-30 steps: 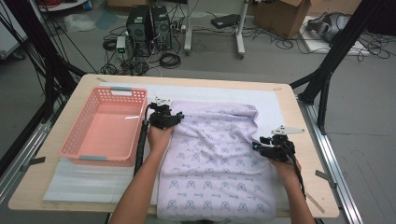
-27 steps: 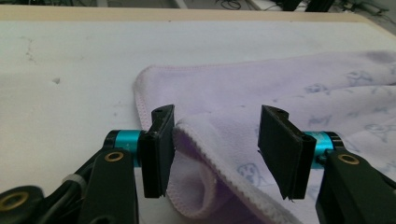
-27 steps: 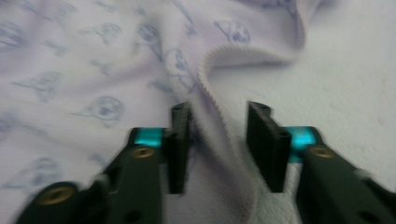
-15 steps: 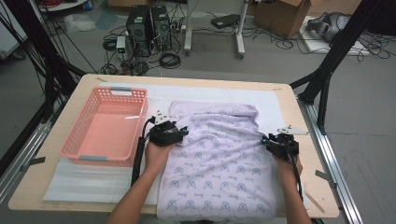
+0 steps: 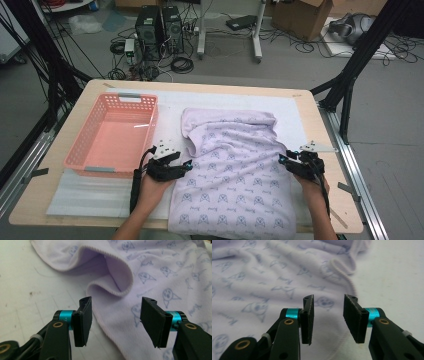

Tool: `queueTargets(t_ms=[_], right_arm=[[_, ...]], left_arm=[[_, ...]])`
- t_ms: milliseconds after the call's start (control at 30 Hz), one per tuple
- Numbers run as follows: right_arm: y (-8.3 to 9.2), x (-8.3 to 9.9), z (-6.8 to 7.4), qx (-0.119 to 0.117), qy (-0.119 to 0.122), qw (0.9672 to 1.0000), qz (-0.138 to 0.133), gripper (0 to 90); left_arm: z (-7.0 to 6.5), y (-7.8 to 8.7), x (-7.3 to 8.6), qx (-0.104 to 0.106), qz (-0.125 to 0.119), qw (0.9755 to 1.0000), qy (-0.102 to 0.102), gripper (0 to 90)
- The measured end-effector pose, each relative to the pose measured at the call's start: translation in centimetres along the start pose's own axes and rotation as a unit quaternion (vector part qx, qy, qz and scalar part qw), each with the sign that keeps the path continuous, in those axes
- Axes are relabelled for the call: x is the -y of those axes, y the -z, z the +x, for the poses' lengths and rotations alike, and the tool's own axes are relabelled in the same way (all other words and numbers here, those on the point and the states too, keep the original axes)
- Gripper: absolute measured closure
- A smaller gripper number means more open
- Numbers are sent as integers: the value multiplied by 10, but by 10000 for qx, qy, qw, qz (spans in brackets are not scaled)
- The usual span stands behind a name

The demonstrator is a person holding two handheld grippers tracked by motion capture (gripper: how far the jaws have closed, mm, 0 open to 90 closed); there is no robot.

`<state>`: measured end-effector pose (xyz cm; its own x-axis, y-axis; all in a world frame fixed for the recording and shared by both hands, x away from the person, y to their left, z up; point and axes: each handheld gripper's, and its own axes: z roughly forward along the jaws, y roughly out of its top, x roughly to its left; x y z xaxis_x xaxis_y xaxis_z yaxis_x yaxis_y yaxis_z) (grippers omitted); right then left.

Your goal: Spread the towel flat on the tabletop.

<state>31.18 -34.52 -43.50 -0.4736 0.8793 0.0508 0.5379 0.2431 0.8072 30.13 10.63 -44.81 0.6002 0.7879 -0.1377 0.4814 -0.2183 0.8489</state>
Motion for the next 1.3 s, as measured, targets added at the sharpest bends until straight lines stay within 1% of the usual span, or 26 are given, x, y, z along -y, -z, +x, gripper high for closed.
queueTargets(t_ms=[33,67,100,167,267,367,433,467,500,533,567,667,800,833,867,900,933,967,1000,1033,1067,1100,1133,1167,1200,1300], right_arm=[[1,0,3,9,67,10000,22,601],[2,1,6,12,96,9999,45,597],[3,2,8,-6,104,9999,69,588],[6,5,11,-21,129,9999,104,570],[13,10,16,1,184,9997,138,562],[23,15,20,6,195,9997,110,562],[28,20,22,19,242,9996,166,562],[31,23,23,22,262,9994,216,562],[33,26,24,30,278,9993,250,562],[37,28,25,30,285,9992,272,562],[40,31,25,30,283,9992,279,562],[49,38,28,-28,223,9995,208,566],[50,44,30,-69,182,9993,326,571],[49,45,30,-88,202,9992,347,580],[48,46,31,-128,217,9989,403,607],[45,47,32,-154,245,9984,489,627],[43,47,32,-153,257,9980,555,635],[43,48,32,-160,218,9984,502,660],[42,48,31,-181,174,9985,494,685],[43,48,29,-202,125,9985,495,715],[42,48,28,-246,90,9985,472,774],[43,49,26,-354,35,9982,482,874],[43,49,26,-504,-17,9974,514,874],[43,49,26,-489,63,9976,492,874],[44,49,28,-500,10,9974,526,876],[47,49,29,-632,35,9963,586,878]], left_arm=[[1,2,1,8,18,10000,11,434],[1,3,2,34,4,10000,72,434],[1,5,3,43,18,10000,87,439],[1,9,7,37,125,9999,101,454],[-2,16,13,83,249,9993,258,468],[-6,21,18,104,338,9987,373,473],[-10,24,21,179,363,9981,463,480],[-12,25,22,255,361,9977,522,482],[-14,26,24,372,357,9967,621,492],[-16,27,26,397,342,9966,629,497],[-19,28,26,372,351,9970,583,504],[-25,28,27,240,374,9980,441,501],[-29,28,27,187,384,9986,324,505],[-30,28,28,242,394,9986,275,552],[-34,28,28,199,428,9988,164,618],[-36,27,28,122,455,9989,60,635],[-39,27,28,-34,468,9989,-28,662],[-40,27,28,-136,468,9988,-44,712],[-39,27,28,-135,473,9988,9,744],[-37,28,28,-79,487,9987,117,793],[-34,28,28,55,500,9985,222,861],[-32,29,28,117,511,9982,300,868],[-31,30,29,142,527,9978,379,871],[-31,32,29,150,538,9975,441,873],[-31,34,30,157,546,9972,477,873],[-29,44,34,236,594,9964,551,873]])
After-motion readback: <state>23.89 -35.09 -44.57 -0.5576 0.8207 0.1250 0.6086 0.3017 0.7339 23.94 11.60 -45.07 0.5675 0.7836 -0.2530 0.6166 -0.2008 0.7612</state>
